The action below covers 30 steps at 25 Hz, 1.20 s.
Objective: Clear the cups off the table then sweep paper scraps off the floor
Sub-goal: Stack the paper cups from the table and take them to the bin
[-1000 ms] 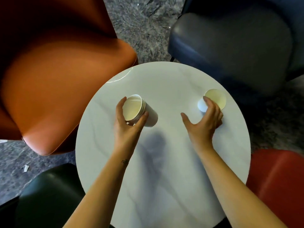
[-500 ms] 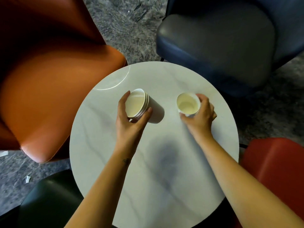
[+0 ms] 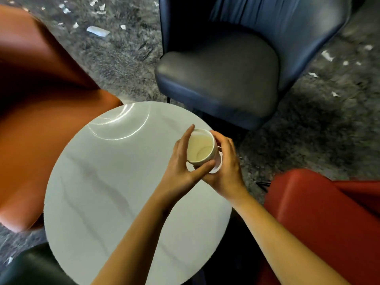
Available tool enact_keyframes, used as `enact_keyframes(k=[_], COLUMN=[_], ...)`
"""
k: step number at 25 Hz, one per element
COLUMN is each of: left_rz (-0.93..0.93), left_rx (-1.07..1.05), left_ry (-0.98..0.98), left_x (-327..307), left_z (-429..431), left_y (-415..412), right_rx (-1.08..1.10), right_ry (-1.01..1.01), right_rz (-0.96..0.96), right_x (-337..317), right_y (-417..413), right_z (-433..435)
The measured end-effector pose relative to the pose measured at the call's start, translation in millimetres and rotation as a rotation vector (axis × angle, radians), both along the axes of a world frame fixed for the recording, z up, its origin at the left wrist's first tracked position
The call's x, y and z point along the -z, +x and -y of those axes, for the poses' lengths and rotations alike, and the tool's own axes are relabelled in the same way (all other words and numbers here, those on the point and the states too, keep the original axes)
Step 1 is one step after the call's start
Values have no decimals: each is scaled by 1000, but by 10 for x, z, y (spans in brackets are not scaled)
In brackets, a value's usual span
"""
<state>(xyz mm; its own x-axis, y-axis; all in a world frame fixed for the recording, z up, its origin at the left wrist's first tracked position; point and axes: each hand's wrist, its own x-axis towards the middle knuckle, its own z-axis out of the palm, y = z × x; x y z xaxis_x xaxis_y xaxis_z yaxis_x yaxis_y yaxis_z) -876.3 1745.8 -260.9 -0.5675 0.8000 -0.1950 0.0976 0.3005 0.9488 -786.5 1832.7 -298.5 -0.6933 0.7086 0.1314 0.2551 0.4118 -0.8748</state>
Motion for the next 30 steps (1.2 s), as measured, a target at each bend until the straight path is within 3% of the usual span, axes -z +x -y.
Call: enact_keyframes(k=[2,6,14,22,30], left_rz=[60,-8,-113,-178,-233], left_rx=[23,-1,97,305,459], left_ry=[30,95,230,329,433], left_x=[-109,-334,-960,-1277,-1548], left_z=[-283,-887,-2136,-3496,-5975], left_y=[272,672,992,1187,1019], right_rx=[28,1,520,685,852], right_ry=[-49,-76,34,42,182], right_rz=[-32,-73,-48,-11,59], right_x=[-117,-374,-810,-1071,-1246], right_y=[329,980,2182,2621,2614], right_z=[-285,-860,-2167,-3317,-5414])
